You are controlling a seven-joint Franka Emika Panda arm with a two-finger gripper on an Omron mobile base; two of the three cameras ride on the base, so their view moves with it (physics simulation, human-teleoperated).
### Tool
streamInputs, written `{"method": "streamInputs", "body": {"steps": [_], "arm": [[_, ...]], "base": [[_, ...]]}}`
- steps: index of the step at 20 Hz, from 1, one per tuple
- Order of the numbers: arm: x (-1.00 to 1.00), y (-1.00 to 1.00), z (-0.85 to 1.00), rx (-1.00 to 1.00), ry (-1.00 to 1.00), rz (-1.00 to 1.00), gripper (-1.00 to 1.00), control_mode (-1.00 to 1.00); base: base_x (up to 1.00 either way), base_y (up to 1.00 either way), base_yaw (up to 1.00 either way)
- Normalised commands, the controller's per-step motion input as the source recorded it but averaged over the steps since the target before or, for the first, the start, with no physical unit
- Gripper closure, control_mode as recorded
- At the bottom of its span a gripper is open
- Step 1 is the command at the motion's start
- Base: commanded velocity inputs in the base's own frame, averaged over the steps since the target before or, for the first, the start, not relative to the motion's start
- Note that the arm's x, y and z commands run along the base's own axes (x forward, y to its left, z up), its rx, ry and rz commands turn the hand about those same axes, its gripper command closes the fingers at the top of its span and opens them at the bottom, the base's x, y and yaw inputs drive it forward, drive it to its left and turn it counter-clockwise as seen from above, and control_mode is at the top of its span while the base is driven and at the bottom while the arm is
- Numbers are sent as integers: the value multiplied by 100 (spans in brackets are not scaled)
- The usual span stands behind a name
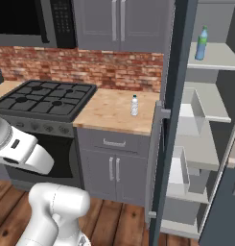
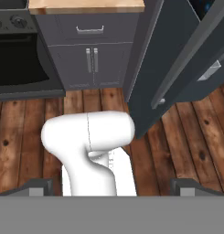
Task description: Take the bottled waters from the counter and place them in the freezer to freeze. Close the freezer door after placing the bottles.
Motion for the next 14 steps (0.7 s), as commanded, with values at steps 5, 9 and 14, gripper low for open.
{"method": "streamInputs", "body": {"steps": [5, 9, 14], "arm": [[0, 0, 0, 0, 0, 0, -100, 100], [0, 0, 0, 0, 0, 0, -100, 100], [0, 0, 0, 0, 0, 0, -100, 100]], "base": [[60, 54, -31], [76, 51, -31], [85, 45, -28]]}}
